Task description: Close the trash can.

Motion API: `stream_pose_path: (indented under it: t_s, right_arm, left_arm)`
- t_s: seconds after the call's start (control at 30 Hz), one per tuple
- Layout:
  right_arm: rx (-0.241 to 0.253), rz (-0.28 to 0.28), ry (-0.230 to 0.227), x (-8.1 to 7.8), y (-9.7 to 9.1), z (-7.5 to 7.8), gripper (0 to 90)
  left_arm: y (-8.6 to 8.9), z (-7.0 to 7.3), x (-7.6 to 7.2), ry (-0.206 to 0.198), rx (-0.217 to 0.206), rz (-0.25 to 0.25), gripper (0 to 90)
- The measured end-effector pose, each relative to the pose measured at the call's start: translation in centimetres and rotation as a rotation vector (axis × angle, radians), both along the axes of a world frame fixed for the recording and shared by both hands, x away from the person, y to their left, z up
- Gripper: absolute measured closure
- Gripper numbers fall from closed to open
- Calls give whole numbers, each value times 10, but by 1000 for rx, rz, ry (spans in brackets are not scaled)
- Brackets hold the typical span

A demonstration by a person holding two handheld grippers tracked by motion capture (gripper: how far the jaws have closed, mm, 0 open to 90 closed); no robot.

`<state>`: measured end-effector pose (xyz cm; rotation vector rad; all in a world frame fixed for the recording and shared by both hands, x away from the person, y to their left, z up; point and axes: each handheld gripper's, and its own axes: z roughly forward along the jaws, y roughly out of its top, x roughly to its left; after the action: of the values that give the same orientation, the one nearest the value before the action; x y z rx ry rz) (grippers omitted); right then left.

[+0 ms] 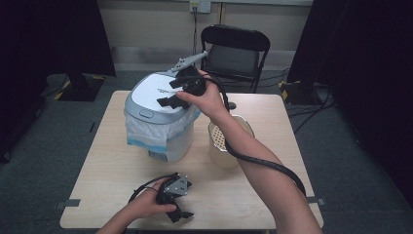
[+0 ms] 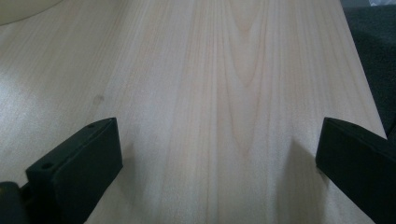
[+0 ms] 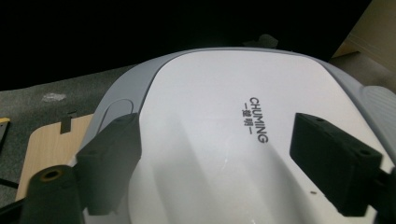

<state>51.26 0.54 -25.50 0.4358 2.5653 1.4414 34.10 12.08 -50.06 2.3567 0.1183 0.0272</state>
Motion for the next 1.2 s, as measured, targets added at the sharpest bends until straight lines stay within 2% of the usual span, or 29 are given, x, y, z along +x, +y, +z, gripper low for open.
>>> stream_pose_path:
  t_s: [0.17,0.2,0.23,0.3,0.47,0.67,1.03,1.1,1.2]
  right_arm:
    - [7,22,9,-7,-6,-2,143]
    - [11,22,10,-8,-8,-2,143]
    - [17,19,8,-9,-10,-1,142]
    - [18,17,11,-10,-13,-1,143]
    - [20,18,15,-15,-21,0,143]
    - [-9,33,15,-26,-29,-1,144]
    - [-28,58,24,-44,-42,-7,146]
    - [-35,65,24,-47,-44,-8,146]
    - [-24,71,29,-52,-50,-11,146]
  left_arm:
    - [0,0,0,1,2,-2,0]
    - [1,1,0,1,21,1,0]
    - [1,1,0,1,22,1,0]
    - [0,0,1,-2,5,-2,0]
    - [0,0,0,-2,3,0,0]
    - [0,0,0,1,1,-2,0]
    - [0,0,0,3,-6,-2,0]
    - [0,0,1,-16,-2,0,0]
    - [0,0,1,-17,-2,0,0]
